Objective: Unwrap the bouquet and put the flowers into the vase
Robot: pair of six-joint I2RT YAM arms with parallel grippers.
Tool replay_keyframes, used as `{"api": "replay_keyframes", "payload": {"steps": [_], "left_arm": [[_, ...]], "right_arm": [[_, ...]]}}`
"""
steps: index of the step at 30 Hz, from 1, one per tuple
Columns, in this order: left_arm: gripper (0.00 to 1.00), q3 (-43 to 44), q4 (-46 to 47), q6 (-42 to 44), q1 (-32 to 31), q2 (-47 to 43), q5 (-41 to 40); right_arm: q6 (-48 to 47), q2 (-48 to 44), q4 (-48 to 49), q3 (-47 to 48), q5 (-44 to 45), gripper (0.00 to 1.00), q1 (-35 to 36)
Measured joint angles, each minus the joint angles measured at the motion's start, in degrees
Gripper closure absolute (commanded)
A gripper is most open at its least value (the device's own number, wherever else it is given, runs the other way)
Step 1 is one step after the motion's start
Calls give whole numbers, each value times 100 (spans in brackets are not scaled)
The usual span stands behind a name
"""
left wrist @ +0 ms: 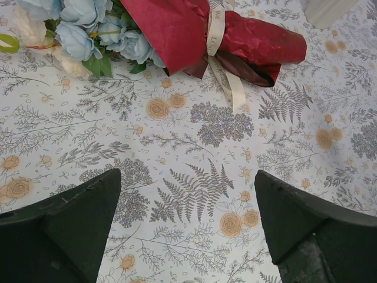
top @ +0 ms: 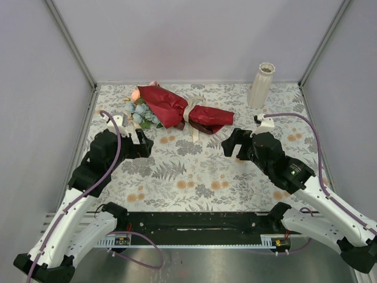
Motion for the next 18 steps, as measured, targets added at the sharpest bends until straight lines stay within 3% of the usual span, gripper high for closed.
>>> {"api": "replay_keyframes", "payload": {"steps": [8, 13, 16, 18], "left_arm": [[1, 0, 2, 0, 0, 0, -74], [1, 0, 2, 0, 0, -20, -116], [1, 0, 0, 0, 0, -55, -138], [1, 0, 0, -2, 0, -81, -164]], "right_arm": [[-103, 7, 271, -116, 149, 1, 0], [-411, 352, 935, -372, 190, 2, 0], [-640, 872, 1353, -446, 181, 13, 0], [-717, 1268, 1668, -450, 170, 26, 0]]}}
